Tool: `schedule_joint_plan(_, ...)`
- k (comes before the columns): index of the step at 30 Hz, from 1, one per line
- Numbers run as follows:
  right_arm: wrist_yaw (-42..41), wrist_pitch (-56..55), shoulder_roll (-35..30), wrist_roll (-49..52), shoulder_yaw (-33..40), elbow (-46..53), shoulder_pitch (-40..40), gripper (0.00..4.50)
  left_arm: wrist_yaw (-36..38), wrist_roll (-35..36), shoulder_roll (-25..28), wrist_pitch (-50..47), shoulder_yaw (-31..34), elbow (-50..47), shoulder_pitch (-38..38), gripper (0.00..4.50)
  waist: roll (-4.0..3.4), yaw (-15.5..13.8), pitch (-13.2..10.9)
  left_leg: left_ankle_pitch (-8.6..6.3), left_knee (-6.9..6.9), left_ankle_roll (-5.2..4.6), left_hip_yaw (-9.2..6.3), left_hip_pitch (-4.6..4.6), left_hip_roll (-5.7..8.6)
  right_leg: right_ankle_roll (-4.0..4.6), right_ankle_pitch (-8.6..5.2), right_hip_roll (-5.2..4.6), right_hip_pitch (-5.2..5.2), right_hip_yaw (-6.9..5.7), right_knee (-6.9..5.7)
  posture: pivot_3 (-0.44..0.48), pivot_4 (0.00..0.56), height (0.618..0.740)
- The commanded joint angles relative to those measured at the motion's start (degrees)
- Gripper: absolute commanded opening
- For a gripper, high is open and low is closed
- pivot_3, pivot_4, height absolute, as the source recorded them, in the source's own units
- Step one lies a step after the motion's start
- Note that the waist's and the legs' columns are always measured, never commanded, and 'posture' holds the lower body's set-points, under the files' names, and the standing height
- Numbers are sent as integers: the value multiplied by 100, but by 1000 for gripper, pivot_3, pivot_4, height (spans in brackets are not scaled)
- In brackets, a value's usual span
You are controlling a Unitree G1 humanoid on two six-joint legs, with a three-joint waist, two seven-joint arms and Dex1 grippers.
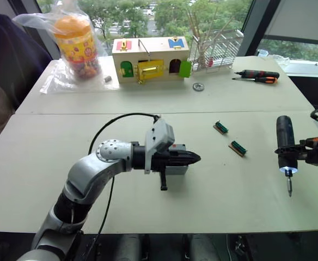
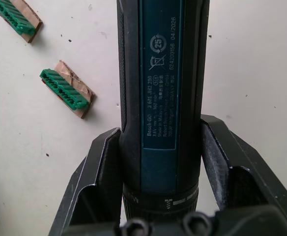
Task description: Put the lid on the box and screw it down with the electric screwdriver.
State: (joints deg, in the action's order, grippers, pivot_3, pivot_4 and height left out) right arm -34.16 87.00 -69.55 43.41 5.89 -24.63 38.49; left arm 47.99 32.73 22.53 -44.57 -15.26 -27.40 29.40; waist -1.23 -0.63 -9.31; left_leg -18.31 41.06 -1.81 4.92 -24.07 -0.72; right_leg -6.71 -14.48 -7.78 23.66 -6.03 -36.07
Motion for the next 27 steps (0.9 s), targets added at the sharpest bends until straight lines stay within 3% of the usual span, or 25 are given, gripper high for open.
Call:
schedule_joint_plan(1, -497, -345, -19, -449, -419, -508, 459, 1854, -199, 42, -7, -38, -25, -261, -220, 0, 2, -6, -1, 0, 1, 0, 0, 0, 1, 0, 0, 0, -1, 1, 1, 0, 150, 706)
schedule_joint_plan(10, -1145, -799, 450, -1332, -1123, -1269, 782, 1854, -496, 111, -122, 86, 178, -42, -435, 0, 5, -18, -4, 2, 9, 3, -5, -7, 3, -1, 0, -1, -2, -3, 1, 0, 150, 706)
schedule_joint_plan(12, -1182, -933, 499, -1510, -1168, -1338, 781, 2868, -551, 60, -120, 150, 265, 77, -389, 0, 5, -19, -4, 3, 9, 5, -5, -6, 2, -1, 0, 0, -3, -5, 0, 0, 150, 706)
schedule_joint_plan(16, -1281, -1057, 535, -1727, -1136, -1361, 733, 4362, -652, -5, -93, 251, 454, 294, -230, 0, 6, -21, -4, 4, 11, 7, -6, -3, 1, -2, 0, 1, -8, -7, 0, 0, 150, 706)
schedule_joint_plan(19, -1372, -1254, 492, -1787, -1017, -1126, 668, 4436, -731, -12, -37, 334, 716, 536, -77, 0, 7, -28, -4, 4, 14, 8, -9, -1, 2, -2, 0, 1, -13, -11, 1, 0, 150, 706)
schedule_joint_plan(23, -1479, -2197, 316, -1950, -733, -251, 833, 4436, -842, -114, 205, 564, 1298, 1132, 172, 0, 4, -2, -5, 5, 10, 10, -7, -1, 2, -3, 0, 1, -9, -10, 0, 0, 150, 706)
schedule_joint_plan(27, -1929, -2515, 283, -1414, -181, 1928, 207, 4436, -564, -286, 732, 639, 1399, 1566, 136, 0, 3, 1, -7, 13, -14, 25, -6, 0, -4, -4, -1, 9, 4, -11, -2, 0, 150, 706)
